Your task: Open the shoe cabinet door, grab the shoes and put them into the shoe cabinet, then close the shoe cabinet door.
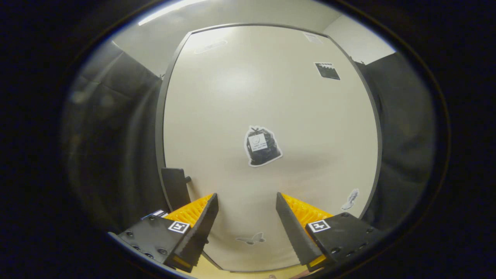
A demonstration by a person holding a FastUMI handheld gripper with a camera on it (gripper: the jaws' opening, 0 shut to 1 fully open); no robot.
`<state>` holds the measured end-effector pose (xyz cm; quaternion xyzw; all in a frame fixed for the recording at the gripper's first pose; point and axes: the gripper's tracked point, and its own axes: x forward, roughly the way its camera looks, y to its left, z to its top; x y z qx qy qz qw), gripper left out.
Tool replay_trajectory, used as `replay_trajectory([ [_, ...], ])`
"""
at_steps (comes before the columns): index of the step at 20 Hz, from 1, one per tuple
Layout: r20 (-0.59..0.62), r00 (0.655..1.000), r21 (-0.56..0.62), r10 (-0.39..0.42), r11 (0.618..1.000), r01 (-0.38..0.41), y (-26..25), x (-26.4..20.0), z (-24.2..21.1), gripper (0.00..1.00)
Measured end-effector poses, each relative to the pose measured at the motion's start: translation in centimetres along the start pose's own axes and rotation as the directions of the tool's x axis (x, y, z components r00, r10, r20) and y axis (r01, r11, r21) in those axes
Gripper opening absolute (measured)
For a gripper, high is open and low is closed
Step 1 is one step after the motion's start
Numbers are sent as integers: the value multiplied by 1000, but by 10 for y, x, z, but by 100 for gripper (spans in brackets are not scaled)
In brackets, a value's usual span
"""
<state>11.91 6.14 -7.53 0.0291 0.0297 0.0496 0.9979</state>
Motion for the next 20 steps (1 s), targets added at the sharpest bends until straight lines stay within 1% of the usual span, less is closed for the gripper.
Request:
replay_trajectory([
  [4,14,1000,-6,7,1000,-7,-8,-22,14,95],
  [15,40,998,-52,46,998,-43,-46,-123,53,95],
  [20,32,997,-67,68,996,-65,-50,-153,60,95],
])
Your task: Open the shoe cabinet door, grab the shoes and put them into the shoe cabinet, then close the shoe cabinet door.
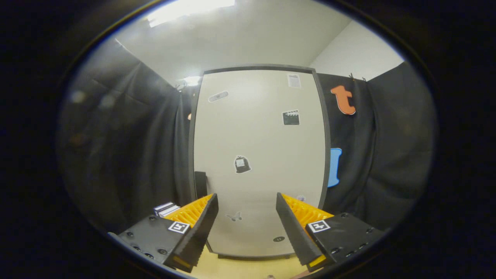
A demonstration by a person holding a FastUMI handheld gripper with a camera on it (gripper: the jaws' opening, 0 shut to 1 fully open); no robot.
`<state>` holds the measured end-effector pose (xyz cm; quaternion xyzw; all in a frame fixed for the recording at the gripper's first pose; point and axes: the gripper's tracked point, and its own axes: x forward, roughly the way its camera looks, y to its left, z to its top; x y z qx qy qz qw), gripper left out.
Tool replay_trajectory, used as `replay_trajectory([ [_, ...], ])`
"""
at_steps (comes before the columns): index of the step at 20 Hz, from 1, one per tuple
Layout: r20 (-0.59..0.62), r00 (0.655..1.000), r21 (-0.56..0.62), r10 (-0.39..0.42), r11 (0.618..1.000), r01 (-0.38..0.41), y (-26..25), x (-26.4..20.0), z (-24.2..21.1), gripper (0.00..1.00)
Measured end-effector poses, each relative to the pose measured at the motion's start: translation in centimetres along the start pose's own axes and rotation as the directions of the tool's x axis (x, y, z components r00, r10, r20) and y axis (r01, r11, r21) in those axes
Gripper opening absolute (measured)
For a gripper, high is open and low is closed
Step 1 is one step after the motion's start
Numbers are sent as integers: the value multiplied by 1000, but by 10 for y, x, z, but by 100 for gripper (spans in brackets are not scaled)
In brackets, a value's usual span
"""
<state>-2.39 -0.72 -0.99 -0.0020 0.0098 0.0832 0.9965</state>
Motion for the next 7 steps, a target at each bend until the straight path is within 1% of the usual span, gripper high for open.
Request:
replay_trajectory([
  [7,15,1000,9,-3,1000,3,0,-23,10,95],
])
